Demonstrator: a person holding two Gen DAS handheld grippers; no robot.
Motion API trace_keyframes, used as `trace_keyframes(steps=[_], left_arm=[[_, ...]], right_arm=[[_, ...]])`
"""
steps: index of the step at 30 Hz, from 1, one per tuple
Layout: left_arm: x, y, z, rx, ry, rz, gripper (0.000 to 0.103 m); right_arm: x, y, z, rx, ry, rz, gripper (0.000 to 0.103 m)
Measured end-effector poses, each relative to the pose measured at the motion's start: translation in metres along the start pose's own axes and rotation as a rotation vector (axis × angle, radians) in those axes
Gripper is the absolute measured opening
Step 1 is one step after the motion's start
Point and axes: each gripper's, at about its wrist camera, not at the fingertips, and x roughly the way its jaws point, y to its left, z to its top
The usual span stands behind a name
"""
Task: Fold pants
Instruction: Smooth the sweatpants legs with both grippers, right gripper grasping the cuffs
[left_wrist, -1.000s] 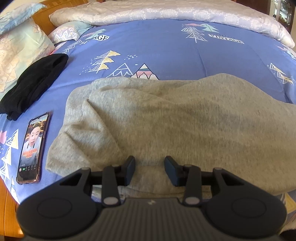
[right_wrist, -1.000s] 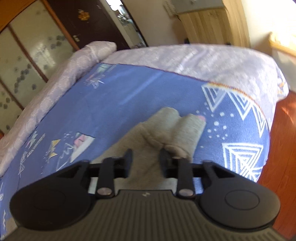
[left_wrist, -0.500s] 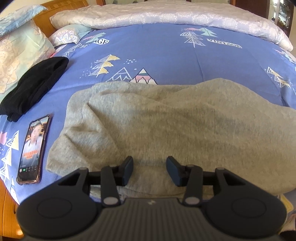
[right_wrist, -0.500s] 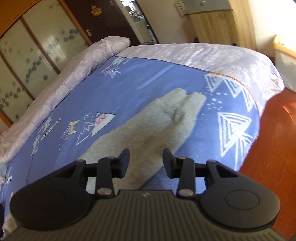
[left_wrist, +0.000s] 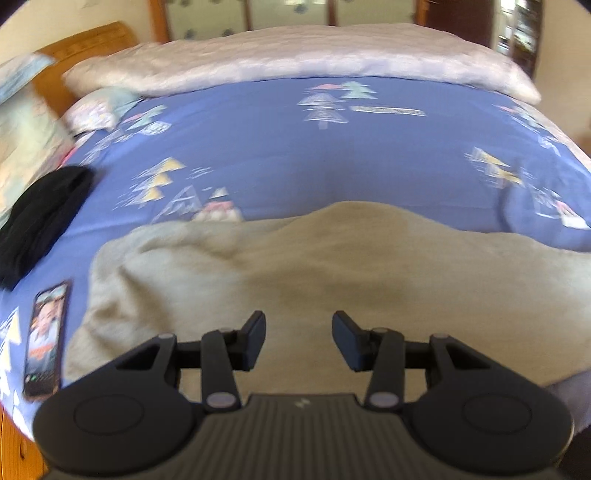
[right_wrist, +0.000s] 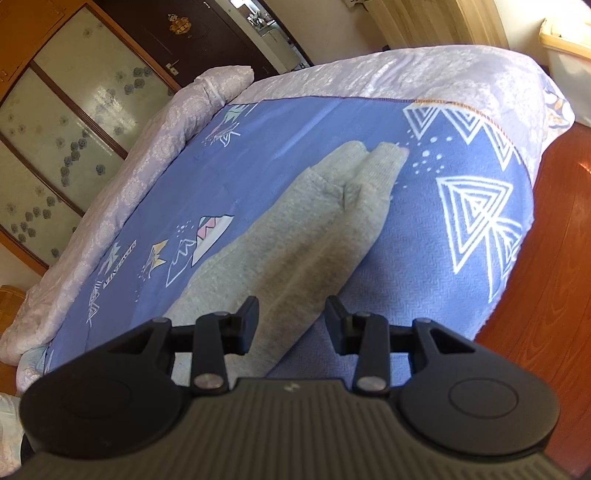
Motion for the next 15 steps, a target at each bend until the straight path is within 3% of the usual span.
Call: trace_keyframes(steps=[7, 12, 15], left_arm=[[0.013, -0.07, 0.001, 0.107, 0.04, -0.111, 0.042], [0.026, -0.097, -0.015, 0.151, 0.112, -0.108, 0.042], [0.034, -0.096, -0.022, 0.138, 0.152, -0.093, 0.042]], right_arm=[[-0.003, -0.008, 0.002, 0.034, 0.017, 0.037, 0.043], [0.007, -0.001, -0.009, 0.041, 0.118, 0.061, 0.043], [0.012, 0.016, -0.018, -0.037, 0.162, 0.043, 0.043]])
